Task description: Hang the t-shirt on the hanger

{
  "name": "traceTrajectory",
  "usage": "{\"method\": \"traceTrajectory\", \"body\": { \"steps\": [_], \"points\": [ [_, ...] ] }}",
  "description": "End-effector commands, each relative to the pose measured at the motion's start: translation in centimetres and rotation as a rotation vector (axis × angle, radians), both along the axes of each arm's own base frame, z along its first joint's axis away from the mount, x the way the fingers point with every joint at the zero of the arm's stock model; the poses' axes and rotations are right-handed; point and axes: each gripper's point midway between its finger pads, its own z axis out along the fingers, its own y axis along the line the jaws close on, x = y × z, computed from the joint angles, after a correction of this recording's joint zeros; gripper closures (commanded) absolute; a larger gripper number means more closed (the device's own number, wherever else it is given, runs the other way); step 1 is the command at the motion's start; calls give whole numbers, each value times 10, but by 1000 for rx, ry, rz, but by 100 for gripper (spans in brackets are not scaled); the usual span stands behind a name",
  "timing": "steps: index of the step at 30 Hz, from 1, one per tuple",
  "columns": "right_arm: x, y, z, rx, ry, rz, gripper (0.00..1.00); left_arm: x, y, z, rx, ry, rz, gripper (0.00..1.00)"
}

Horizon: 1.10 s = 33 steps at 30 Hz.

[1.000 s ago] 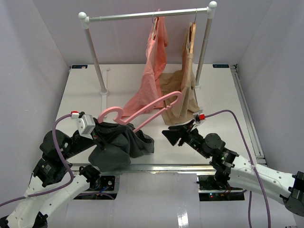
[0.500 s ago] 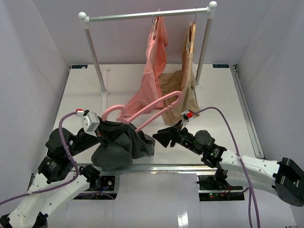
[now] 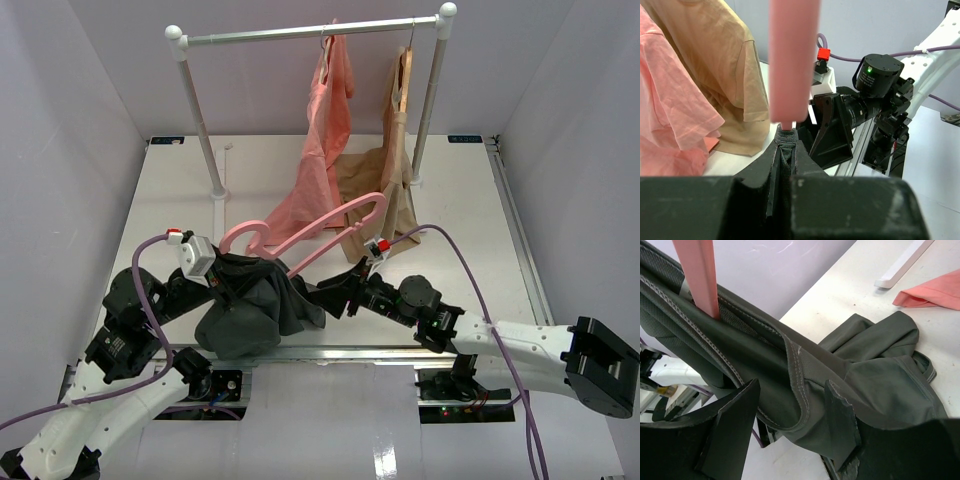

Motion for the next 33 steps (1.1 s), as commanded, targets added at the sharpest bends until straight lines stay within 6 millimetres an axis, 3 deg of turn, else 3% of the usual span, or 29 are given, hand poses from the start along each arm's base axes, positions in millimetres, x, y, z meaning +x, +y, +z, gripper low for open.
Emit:
{"method": "traceTrajectory", "body": {
  "steps": [1,8,15,16,22,33],
  "points": [
    [-3,14,24,41,-53,20,39,5,-1,10,-24,-44,14,100],
    [2,23,-4,-72,-23,-22,46,5,0,11,-27,-49,18,100],
    [26,-4,-32,-162,17,-206,89,0,4,16,-23,-65,18,100],
    [27,-9,-33,-165,17,-227,92,0,4,16,-19,-64,16,100],
    [40,-34,-21,-159,-26,-343,92,-6,0,11,-4,-60,-29,100],
    [73,-106,9,-161,-54,-628,92,-26,3,-10,145,-46,-116,100]
  ]
}}
